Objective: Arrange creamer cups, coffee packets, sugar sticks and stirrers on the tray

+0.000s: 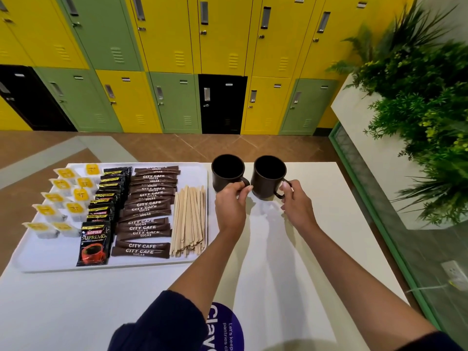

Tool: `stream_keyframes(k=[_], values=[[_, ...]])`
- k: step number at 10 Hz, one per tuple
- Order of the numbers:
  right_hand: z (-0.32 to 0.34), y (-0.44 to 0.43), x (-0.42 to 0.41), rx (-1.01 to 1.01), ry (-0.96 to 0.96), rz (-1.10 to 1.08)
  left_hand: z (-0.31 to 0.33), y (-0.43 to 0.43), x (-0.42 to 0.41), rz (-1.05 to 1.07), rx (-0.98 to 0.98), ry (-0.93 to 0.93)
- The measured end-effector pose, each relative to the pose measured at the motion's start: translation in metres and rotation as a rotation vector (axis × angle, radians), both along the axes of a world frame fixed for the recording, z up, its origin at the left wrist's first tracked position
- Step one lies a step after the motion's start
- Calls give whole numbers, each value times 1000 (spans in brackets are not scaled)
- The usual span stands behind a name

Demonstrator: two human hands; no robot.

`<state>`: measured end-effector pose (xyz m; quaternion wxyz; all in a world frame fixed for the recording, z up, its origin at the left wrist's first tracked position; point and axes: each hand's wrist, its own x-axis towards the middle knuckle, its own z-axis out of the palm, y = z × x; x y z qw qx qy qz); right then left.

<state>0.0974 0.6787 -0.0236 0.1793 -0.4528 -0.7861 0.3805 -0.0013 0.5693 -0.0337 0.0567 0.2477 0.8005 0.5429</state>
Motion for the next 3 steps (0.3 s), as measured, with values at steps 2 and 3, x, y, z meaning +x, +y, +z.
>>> stream_keyframes(k=[2,3], values=[[1,-2,1,-66,35,-34,1,0,3,2,-21,-59],[-3,-9,5,-151,25,-110,2,-6,15,22,0,-139]])
